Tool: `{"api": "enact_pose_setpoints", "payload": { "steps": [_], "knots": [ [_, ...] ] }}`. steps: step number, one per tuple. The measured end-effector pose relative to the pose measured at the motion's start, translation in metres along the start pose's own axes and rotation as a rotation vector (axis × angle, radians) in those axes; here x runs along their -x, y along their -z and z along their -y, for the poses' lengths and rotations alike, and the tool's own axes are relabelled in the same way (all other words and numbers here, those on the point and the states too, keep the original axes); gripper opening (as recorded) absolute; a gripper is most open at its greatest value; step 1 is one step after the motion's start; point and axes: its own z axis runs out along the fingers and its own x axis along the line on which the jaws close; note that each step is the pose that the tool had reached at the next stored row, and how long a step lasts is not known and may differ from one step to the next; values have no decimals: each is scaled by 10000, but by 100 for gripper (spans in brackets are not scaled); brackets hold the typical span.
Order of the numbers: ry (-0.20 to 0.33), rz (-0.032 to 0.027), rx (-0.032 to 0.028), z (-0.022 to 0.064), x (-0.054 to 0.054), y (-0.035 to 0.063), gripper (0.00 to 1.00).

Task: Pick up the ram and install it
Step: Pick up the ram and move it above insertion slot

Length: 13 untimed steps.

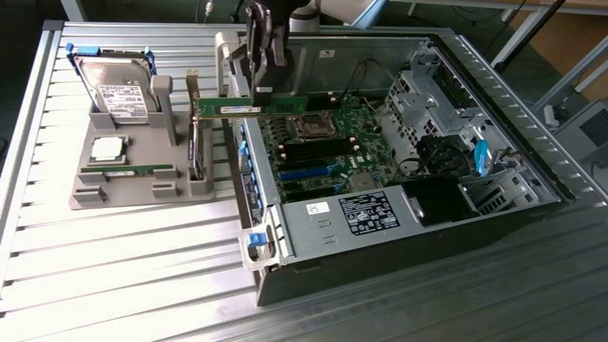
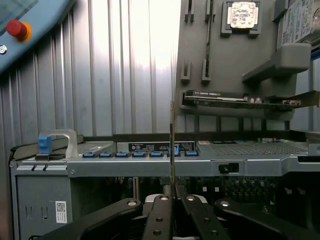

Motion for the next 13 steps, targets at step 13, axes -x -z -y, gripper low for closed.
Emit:
{"api": "enact_pose_setpoints", "payload": {
  "steps": [13],
  "knots": [
    [1, -39, 9, 86, 2, 3, 11]
  ]
}}
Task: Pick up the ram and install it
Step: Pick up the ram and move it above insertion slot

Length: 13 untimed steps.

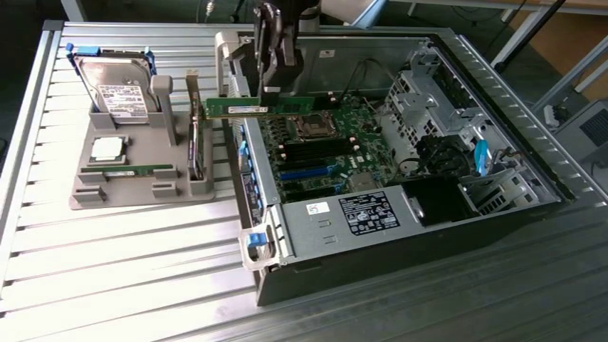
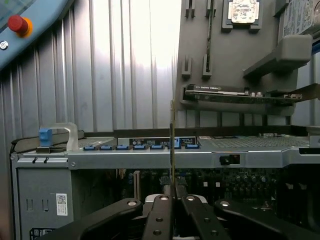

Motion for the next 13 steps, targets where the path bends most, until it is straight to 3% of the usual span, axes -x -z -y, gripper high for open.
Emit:
{"api": "enact_pose_setpoints", "payload": {
  "steps": [13],
  "knots": [
    [-1, -70, 12, 136, 4, 5, 11]
  ]
}}
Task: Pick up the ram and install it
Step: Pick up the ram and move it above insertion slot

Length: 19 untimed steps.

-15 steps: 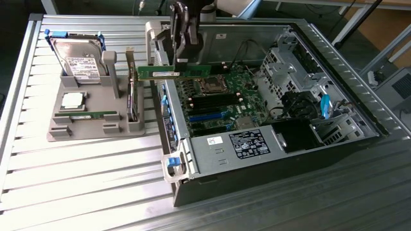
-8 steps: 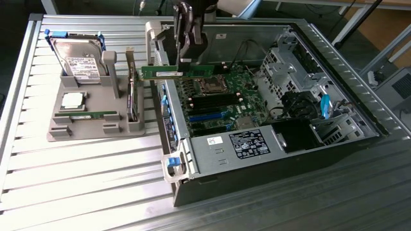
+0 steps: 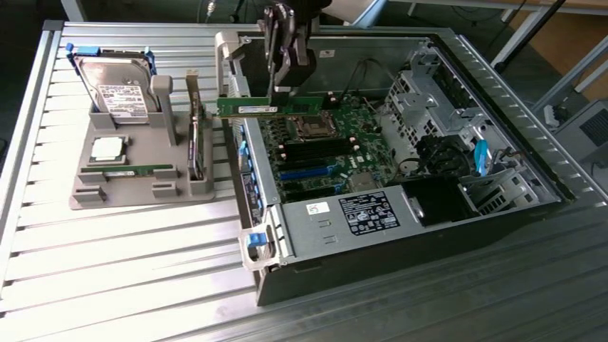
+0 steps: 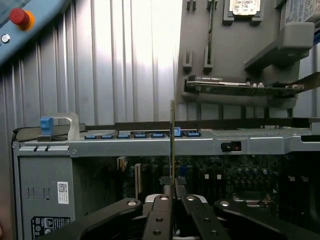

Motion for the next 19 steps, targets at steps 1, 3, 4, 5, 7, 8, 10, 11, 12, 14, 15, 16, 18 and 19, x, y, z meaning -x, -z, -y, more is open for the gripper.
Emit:
{"api": "enact_pose_setpoints", "payload": {
  "steps": [1, 3, 4, 5, 7, 8, 10, 11, 12, 14, 15, 16, 18, 19],
  "knots": [
    [0, -11, 1, 19, 0, 0, 11],
    [0, -27, 4, 46, 1, 1, 11],
    [0, -35, 6, 62, 2, 2, 11],
    [1, -42, 8, 78, 2, 2, 11],
    [0, -59, 14, 112, 3, 4, 11],
    [0, -67, 15, 128, 3, 4, 11],
    [0, -85, 20, 162, 4, 6, 11],
    [0, -90, 22, 171, 4, 6, 11],
    [0, -98, 24, 189, 5, 7, 11],
    [0, -115, 31, 227, 6, 8, 11],
    [1, -120, 32, 238, 6, 8, 11],
    [1, -129, 34, 254, 7, 9, 11],
    [1, -143, 39, 283, 8, 10, 11],
    [0, -150, 41, 298, 8, 11, 11]
  ]
}}
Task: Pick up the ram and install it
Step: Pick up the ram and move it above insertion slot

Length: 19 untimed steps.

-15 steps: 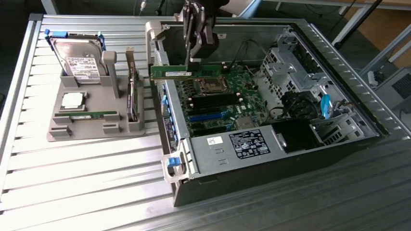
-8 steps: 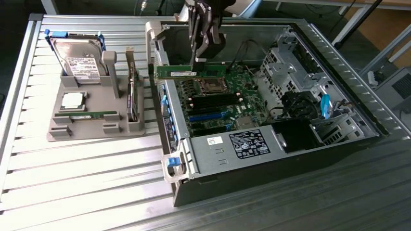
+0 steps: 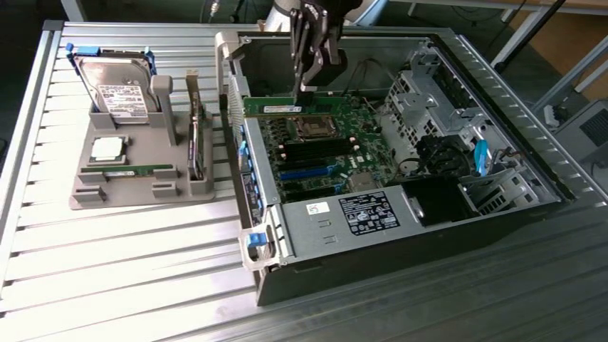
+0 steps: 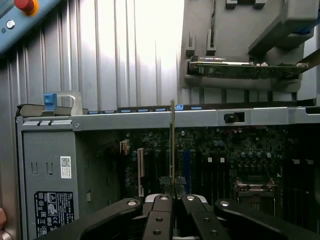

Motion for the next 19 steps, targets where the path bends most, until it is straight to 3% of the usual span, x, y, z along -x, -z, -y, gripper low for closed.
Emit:
{"api": "enact_pose_setpoints", "payload": {
  "steps": [19],
  "knots": [
    [4, -106, 52, 263, 7, 11, 11]
  ]
}}
